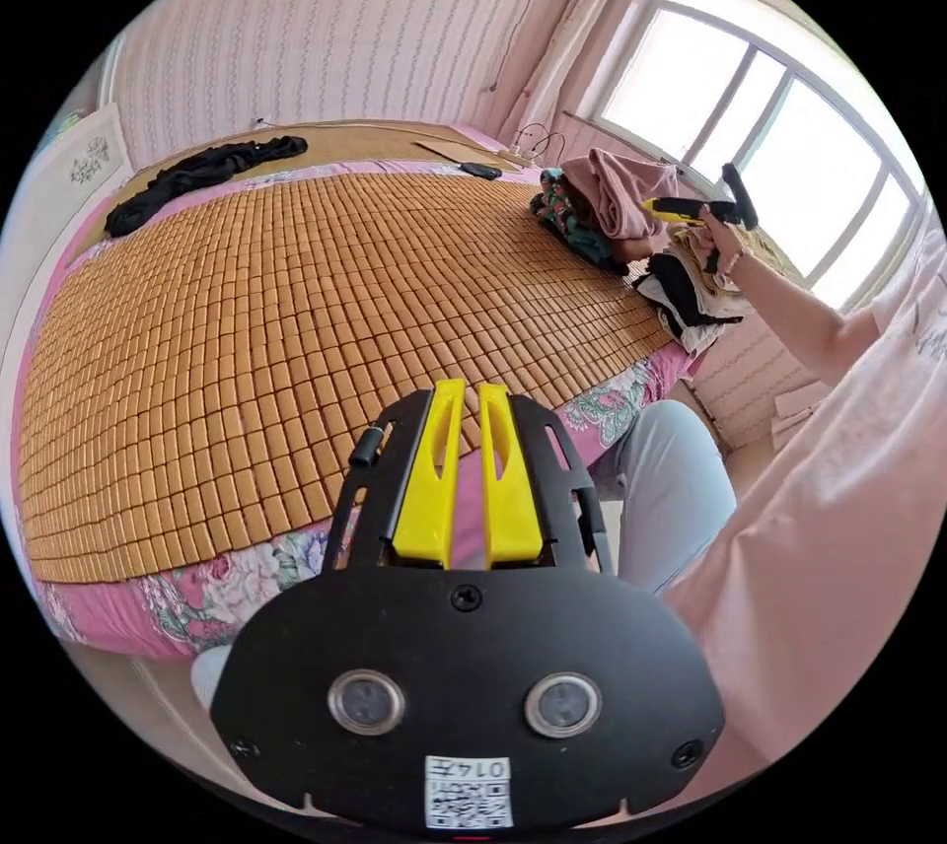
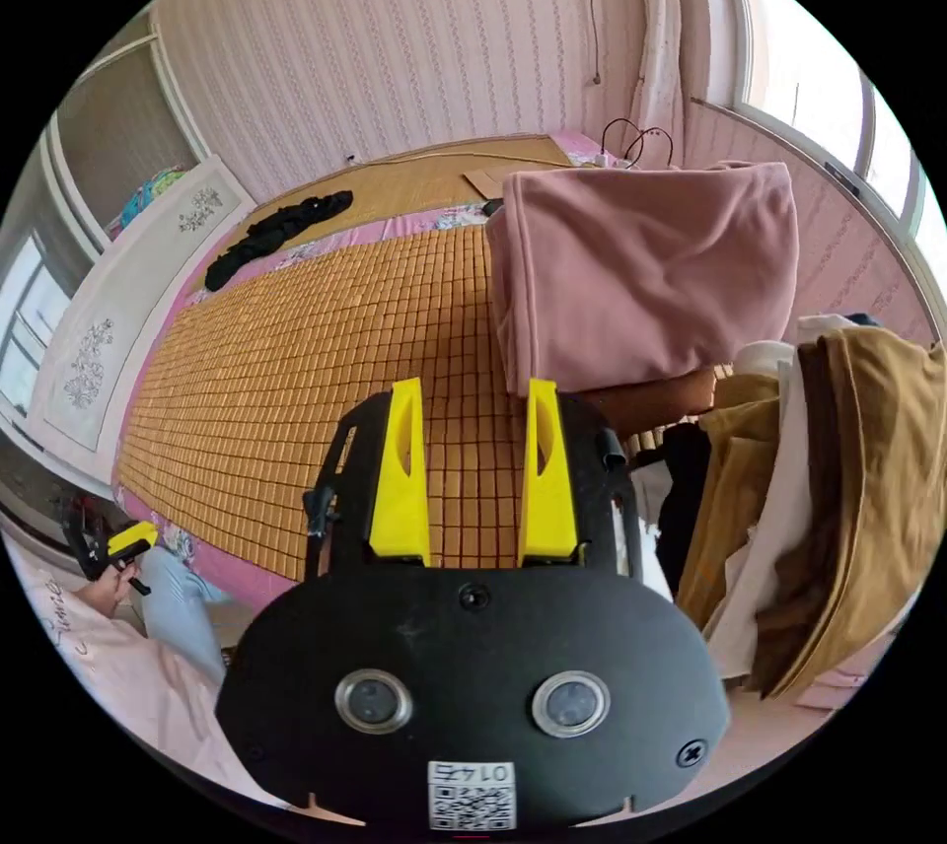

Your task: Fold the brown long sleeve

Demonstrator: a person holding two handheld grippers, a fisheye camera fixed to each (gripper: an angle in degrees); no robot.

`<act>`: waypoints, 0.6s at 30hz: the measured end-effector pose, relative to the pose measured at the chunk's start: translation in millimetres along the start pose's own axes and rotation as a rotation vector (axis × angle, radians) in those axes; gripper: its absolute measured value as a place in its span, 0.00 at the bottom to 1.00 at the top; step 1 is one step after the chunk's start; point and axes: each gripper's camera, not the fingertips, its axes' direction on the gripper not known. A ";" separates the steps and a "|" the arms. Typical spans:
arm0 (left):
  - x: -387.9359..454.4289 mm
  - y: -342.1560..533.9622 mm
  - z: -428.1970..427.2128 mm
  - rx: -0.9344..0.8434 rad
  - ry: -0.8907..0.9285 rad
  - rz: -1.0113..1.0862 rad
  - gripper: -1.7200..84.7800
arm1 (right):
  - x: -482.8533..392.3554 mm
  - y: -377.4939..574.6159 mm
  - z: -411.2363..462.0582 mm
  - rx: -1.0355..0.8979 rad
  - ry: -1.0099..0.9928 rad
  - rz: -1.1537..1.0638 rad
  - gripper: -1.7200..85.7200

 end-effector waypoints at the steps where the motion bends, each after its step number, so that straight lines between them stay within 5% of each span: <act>1: 2.3 6.8 -6.7 0.015 -0.005 -0.021 0.06 | -5.2 12.2 -1.8 -0.021 0.022 -0.008 0.20; 7: 32.3 7.8 -19.2 0.061 0.052 0.035 0.06 | -4.1 76.0 -59.0 -0.026 0.181 0.045 0.21; 14: 79.7 -10.7 -24.1 0.108 0.094 0.147 0.08 | 29.8 49.6 -137.0 0.254 0.314 0.190 0.18; 18: 99.6 -19.8 -27.1 0.129 0.104 0.183 0.08 | 50.8 22.0 -103.8 0.067 0.512 0.206 0.16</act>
